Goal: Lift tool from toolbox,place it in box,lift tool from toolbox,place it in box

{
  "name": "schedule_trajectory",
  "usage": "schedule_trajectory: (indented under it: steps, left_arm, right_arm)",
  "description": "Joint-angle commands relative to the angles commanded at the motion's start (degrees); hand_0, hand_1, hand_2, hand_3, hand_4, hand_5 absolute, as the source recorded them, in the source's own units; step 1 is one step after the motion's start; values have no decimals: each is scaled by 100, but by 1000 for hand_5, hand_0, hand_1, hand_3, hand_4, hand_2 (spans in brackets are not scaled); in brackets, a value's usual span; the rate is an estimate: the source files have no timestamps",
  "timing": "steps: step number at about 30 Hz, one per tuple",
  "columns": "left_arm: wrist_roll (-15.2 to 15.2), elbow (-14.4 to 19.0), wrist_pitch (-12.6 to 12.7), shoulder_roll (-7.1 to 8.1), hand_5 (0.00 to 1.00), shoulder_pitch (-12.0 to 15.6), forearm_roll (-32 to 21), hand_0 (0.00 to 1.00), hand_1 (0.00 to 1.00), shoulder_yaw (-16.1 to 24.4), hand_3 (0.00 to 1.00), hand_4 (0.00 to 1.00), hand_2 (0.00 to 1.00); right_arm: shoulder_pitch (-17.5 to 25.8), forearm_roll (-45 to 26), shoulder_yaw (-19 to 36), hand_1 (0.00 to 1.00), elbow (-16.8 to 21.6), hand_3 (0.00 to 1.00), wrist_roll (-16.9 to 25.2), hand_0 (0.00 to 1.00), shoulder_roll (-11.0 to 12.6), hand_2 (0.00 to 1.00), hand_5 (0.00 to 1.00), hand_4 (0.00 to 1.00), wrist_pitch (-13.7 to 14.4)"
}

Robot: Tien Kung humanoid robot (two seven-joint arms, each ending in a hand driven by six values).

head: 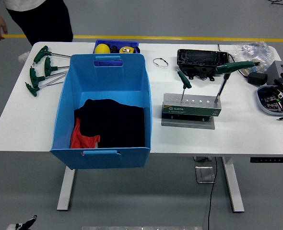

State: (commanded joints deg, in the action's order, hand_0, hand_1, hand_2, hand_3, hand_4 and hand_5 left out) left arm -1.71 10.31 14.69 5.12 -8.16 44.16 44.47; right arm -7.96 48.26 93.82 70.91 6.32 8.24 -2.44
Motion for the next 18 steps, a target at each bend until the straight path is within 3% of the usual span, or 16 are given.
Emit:
schedule_trajectory:
  steps: [18]
  left_arm:
    - [-6, 0, 31, -6, 699, 22, -5, 700, 672, 4, 703, 747, 707]
  right_arm:
    - [3, 25, 23, 757, 13, 853, 2, 779, -8, 849, 998, 998, 0]
